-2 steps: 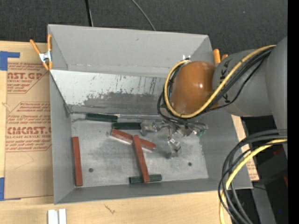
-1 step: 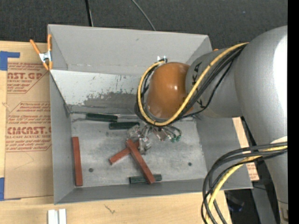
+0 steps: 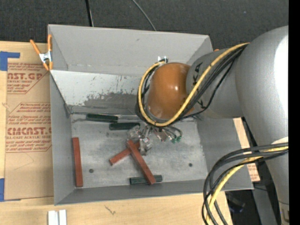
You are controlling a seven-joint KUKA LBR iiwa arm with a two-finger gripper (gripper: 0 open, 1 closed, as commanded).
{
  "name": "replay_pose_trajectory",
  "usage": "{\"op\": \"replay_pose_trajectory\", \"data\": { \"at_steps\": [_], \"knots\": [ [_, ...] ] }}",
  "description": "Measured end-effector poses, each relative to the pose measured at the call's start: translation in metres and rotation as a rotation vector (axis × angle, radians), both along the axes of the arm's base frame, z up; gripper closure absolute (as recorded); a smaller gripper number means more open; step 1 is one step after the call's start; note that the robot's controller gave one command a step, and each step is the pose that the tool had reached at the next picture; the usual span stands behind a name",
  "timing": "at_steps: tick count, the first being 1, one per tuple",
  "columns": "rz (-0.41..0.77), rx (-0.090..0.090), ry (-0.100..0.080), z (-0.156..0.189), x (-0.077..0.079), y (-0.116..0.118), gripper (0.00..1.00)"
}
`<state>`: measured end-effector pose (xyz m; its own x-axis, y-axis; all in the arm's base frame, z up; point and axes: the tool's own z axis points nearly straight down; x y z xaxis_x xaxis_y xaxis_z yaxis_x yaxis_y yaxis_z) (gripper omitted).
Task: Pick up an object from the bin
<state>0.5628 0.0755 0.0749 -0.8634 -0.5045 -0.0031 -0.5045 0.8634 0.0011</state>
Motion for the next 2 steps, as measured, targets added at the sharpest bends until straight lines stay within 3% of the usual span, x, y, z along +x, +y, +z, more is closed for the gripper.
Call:
{"op": "replay_pose_trajectory", "data": {
  "at_steps": [1,2],
  "knots": [
    [0.130,-0.002,-0.006,-0.002,-0.006,0.008,1.00],
    [0.122,-0.001,-0.008,0.169,-0.003,0.011,1.00]
  ]
}}
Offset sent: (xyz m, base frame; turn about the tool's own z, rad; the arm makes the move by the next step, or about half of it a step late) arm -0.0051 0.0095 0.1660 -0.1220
